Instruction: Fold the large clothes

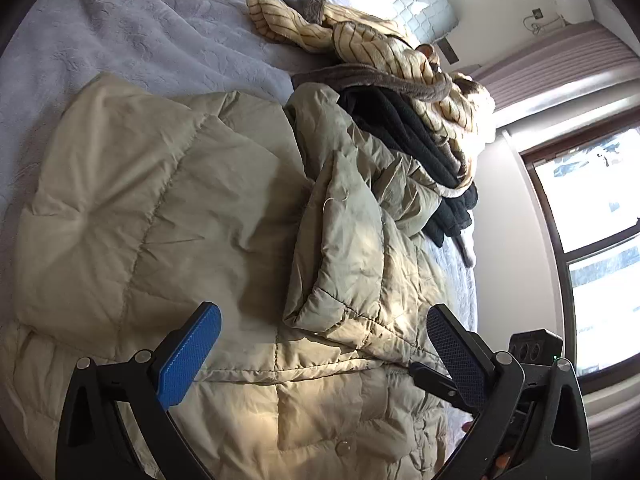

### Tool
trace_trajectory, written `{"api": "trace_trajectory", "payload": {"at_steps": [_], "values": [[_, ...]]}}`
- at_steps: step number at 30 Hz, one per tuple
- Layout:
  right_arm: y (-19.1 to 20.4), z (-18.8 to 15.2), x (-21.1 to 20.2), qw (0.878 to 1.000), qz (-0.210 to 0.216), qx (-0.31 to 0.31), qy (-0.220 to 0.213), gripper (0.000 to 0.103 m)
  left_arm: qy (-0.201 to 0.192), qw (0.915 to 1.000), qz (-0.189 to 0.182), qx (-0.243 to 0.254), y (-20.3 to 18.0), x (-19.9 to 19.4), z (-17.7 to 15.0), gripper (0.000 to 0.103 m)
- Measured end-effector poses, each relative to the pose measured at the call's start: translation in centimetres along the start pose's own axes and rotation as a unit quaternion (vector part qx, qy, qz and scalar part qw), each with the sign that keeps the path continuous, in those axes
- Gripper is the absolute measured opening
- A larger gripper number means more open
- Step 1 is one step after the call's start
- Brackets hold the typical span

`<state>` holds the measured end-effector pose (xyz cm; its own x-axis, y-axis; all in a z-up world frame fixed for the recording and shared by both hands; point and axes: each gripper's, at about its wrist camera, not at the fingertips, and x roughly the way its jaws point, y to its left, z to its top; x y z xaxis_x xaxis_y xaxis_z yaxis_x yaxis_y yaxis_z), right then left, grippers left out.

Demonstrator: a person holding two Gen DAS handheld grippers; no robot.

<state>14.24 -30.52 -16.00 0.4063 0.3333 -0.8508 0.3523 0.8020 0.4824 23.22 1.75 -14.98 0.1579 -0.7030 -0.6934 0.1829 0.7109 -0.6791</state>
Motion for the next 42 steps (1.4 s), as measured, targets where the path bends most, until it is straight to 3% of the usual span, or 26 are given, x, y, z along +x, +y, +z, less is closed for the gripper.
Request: {"api": "trace_trajectory", "payload": {"at_steps": [3, 6, 7, 8, 9, 10, 15, 18, 25, 31, 34, 39, 40, 42], "values": [[-6.8, -1.3, -3.4, 0.994, 0.004, 0.108, -0.029, 0.06, 0.017, 0.9997, 0.009, 0.013, -0.6, 1.8, 0.1, 0.103], [-11.9, -1.7, -5.5, 0.976, 0.021, 0.203, -0.075, 0.06, 0.023, 0.9991, 0.019, 0.029, -1.9, 3.5, 0.6, 0.101], [-12.9, -1.5, -5.8, 0.969, 0.033, 0.228, -0.09, 0.059, 0.022, 0.9988, 0.025, 0.035, -2.4, 3.9, 0.8, 0.08], [-13.9, -1.5, -6.0, 0.962, 0.042, 0.249, -0.103, 0.047, 0.029, 0.9982, 0.032, 0.043, -2.8, 4.3, 0.9, 0.061], [-14.5, -1.1, -6.2, 0.959, 0.047, 0.258, -0.111, 0.033, 0.04, 0.997, 0.046, 0.048, -3.1, 4.8, 1.1, 0.018], [-14.6, -0.7, -6.2, 0.959, 0.045, 0.256, -0.116, 0.01, 0.047, 0.996, 0.058, 0.049, -3.2, 5.1, 1.2, 0.011], [-10.8, 1.3, -5.6, 0.981, 0.013, 0.153, -0.118, 0.008, 0.002, 0.9962, 0.059, 0.063, -2.3, 1.5, -0.3, 0.011], [-9.2, 1.8, -3.6, 0.988, -0.014, 0.115, -0.103, 0.008, 0.017, 0.9961, 0.075, 0.044, 0.3, 1.2, -1.4, 0.011], [-10.5, 1.0, -1.5, 0.986, -0.021, 0.138, -0.092, 0.008, 0.023, 0.9959, 0.078, 0.041, 2.8, 2.2, -2.3, 0.018], [-10.3, 1.1, -1.8, 0.987, -0.024, 0.129, -0.092, 0.008, -0.001, 0.9822, 0.166, 0.088, 1.8, -2.1, -1.4, 0.021], [-10.2, 0.8, -2.1, 0.987, -0.02, 0.127, -0.095, 0.008, -0.015, 0.9801, 0.166, 0.108, 0.4, -3.7, -0.5, 0.021], [-9.6, 0.9, -2.8, 0.989, -0.038, 0.112, -0.089, 0.01, -0.024, 0.9769, 0.171, 0.126, -2.8, 0.1, 1.4, 0.021], [-9.2, 0.9, -3.2, 0.991, -0.044, 0.102, -0.08, 0.015, -0.013, 0.9734, 0.189, 0.129, -2.6, 1.8, 1.5, 0.021], [-8.2, 0.8, -4.6, 0.994, -0.049, 0.069, -0.071, 0.034, 0.009, 0.9673, 0.221, 0.123, -1.4, 4.7, 1.2, 0.021]]}}
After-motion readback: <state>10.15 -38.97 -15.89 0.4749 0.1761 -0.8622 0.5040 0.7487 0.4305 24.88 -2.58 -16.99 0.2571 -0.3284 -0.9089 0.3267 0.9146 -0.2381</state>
